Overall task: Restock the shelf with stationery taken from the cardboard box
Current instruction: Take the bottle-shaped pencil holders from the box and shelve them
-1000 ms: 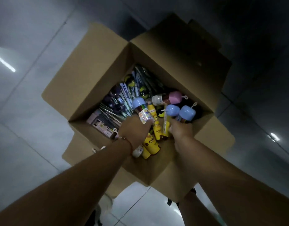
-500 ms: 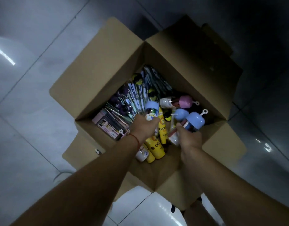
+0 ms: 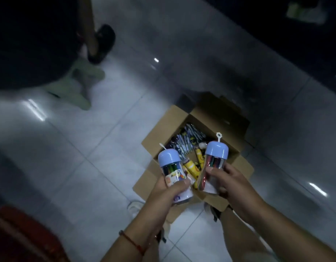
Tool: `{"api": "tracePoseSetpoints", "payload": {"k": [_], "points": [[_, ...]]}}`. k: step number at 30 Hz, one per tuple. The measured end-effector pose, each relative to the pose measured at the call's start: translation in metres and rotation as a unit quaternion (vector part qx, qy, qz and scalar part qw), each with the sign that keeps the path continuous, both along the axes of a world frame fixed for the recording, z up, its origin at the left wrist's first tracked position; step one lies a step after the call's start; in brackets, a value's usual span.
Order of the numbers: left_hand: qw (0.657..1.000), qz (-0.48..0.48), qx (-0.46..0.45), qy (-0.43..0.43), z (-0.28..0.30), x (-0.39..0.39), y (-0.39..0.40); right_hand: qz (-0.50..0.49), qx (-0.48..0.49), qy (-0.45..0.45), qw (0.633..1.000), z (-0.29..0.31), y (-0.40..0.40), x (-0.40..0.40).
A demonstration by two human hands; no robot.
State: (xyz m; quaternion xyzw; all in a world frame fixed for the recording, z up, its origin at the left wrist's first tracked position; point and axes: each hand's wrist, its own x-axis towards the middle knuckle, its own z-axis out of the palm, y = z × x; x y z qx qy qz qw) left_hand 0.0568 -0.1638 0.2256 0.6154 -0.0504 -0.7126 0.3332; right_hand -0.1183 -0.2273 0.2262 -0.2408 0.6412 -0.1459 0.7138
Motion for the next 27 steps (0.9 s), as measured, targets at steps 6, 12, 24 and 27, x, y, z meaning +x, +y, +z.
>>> {"api": "tracePoseSetpoints", "payload": {"k": [6, 12, 24, 27], "points": [[0.990, -0.027, -0.130, -0.055, 0.217, 0.041, 0.032, 0.037, -0.075, -0.061, 0.995, 0.210, 0.051, 0.040], [0.968, -0.050, -0.228, -0.093, 0.350, 0.063, 0.066, -0.006, -0.134, -0.152, 0.979, 0.317, 0.081, 0.059], [0.911, 0.218, -0.261, -0.231, 0.420, 0.021, 0.160, 0.185, -0.005, -0.373, 0.909, 0.387, 0.087, 0.040], [0.891, 0.276, -0.257, -0.252, 0.427, 0.013, 0.183, 0.250, 0.037, -0.408, 0.877, 0.400, 0.097, 0.051]]}}
